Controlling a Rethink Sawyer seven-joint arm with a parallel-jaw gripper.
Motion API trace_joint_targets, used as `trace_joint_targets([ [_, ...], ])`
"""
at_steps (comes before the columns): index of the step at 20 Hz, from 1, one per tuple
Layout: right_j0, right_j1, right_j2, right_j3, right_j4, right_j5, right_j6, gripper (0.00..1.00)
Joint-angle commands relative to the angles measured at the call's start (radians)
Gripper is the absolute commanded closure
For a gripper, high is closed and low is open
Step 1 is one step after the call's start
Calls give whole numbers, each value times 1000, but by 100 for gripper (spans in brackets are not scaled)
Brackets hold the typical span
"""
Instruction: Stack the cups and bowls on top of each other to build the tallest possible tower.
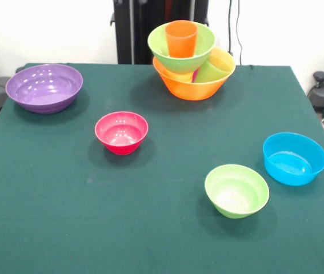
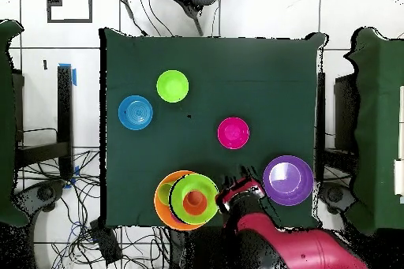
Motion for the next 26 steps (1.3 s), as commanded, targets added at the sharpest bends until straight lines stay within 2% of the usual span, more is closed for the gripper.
trace_joint_targets([
  [1,6,211,6,-242,-86,225,-68,0],
  [6,38,328,-33,-393,-90,346,-97,0],
  [14,119,448,-94,-624,-124,496,-135,0],
  [19,118,473,-80,-668,-135,530,-139,0],
  [22,119,466,-84,-668,-173,509,-125,0],
  [26,117,490,-77,-707,-188,516,-138,0],
])
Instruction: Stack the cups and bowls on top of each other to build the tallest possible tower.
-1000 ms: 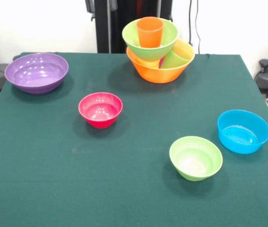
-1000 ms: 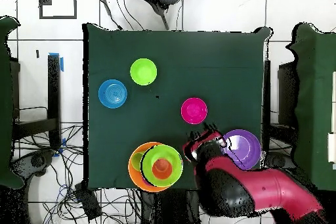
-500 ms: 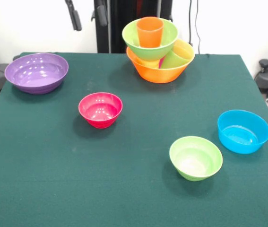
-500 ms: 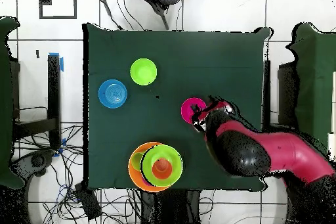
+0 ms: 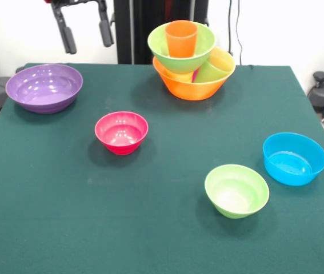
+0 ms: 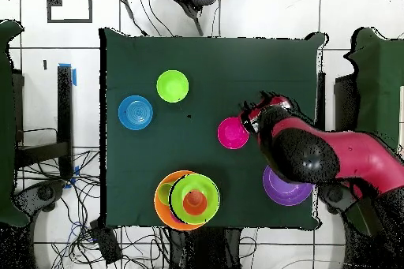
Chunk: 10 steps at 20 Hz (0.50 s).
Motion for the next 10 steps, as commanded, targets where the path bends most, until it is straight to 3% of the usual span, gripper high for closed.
trace_joint_targets([
  [1,50,92,-41,-121,-95,136,-142,0],
  [10,74,150,-57,-235,-109,209,-168,0],
])
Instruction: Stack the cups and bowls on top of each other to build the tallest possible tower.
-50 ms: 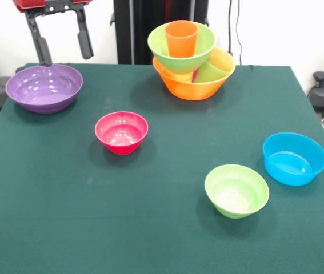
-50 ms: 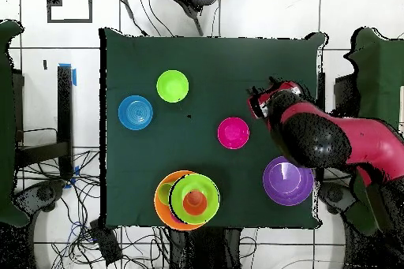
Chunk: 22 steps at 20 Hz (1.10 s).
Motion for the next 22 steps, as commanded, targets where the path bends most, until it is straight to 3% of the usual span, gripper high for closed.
trace_joint_targets([
  [1,63,80,-57,-117,-89,163,-167,0],
  [11,80,77,-70,-127,-122,155,-125,0],
  [16,167,63,-138,-185,-133,116,-3,0],
  [22,265,66,-223,-249,-102,45,134,0],
])
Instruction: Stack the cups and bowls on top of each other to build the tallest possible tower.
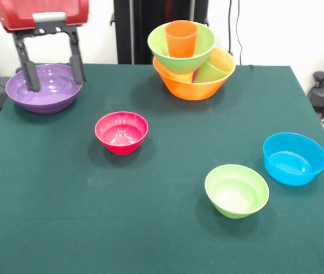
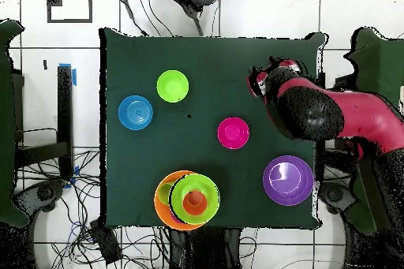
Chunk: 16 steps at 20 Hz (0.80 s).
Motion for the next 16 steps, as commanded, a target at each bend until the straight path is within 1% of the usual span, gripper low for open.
trace_joint_targets([
  [1,150,23,-147,-102,-53,12,142,0],
  [3,191,26,-184,-123,-49,1,175,0],
  [6,277,29,-270,-151,-63,-45,258,0],
  [10,359,36,-349,-163,-47,-96,324,0],
  [13,399,28,-383,-149,-27,-128,355,0],
  [16,429,2,-393,-104,3,-156,390,0],
])
